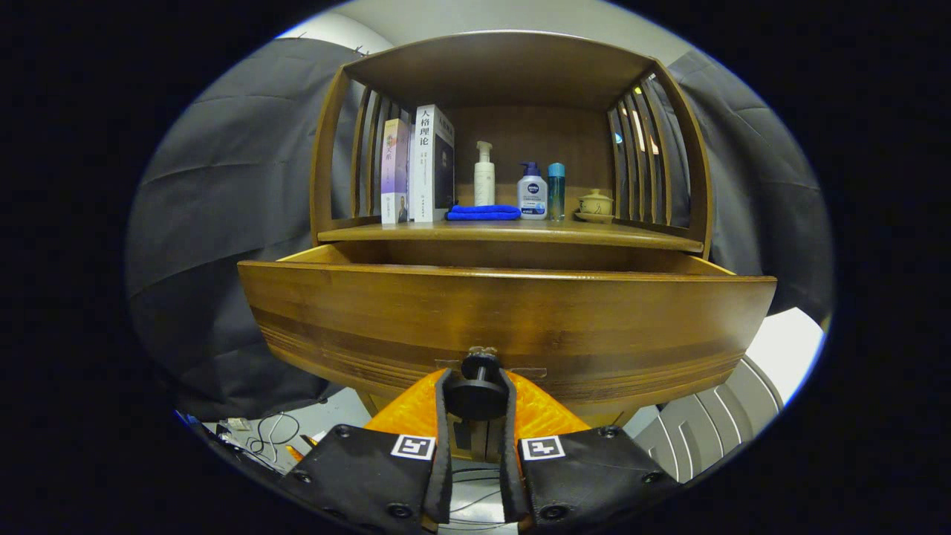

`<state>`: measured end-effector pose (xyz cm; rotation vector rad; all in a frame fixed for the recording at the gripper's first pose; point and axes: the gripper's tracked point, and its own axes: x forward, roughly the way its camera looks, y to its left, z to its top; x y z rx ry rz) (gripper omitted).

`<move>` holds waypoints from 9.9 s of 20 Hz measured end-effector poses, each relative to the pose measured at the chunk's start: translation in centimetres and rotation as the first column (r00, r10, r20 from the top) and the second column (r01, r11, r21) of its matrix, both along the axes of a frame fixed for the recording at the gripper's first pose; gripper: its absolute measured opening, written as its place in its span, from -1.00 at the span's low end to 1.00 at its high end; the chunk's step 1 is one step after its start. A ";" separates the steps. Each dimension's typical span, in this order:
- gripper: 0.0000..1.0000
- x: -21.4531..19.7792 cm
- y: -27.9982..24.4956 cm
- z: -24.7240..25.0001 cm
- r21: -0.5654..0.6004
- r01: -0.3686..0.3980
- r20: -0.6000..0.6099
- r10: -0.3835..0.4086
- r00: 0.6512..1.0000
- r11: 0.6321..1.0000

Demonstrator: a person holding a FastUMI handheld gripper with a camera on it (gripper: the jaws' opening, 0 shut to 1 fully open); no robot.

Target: Pull open the drawer, take out the items inside it, and place them on the countertop above the cabinet.

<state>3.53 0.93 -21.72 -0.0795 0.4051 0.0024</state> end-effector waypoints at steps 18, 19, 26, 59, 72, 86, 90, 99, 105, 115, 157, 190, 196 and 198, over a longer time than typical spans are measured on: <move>-0.44 -6.1 1.2 -0.1 -0.044 -0.058 -0.016 0.057 0.998 0.997; -0.44 -6.5 1.3 -0.1 -0.047 -0.063 -0.015 0.062 0.998 0.997; -0.41 -7.1 1.6 -0.1 -0.030 -0.070 -0.014 0.070 0.997 0.997; 0.97 7.2 5.0 14.3 -0.017 -0.437 -0.172 0.428 0.887 0.899; 0.97 10.9 3.6 6.3 0.001 -0.488 -0.494 0.425 0.759 0.873; 0.85 9.2 2.2 -2.3 0.033 -0.534 -0.736 0.382 0.559 0.845; 0.42 9.1 1.6 -3.7 0.033 -0.540 -0.771 0.365 0.522 0.841; -0.76 9.1 1.7 -3.6 -0.028 -0.602 -0.750 0.382 0.540 0.798; -0.77 9.4 3.1 -0.4 -0.055 -0.621 -0.679 0.427 0.597 0.782; -0.77 10.2 5.4 5.6 -0.069 -0.621 -0.566 0.482 0.669 0.781; 0.96 23.9 -1.5 16.0 0.132 -0.003 -0.073 0.013 0.997 0.991; 0.96 -6.0 4.3 11.1 0.033 0.002 0.276 -0.011 0.961 0.999; 0.96 -7.5 4.1 6.9 0.024 0.009 0.208 -0.014 0.978 1.000; 0.96 -7.6 4.2 5.7 0.019 0.007 0.191 -0.010 0.982 1.000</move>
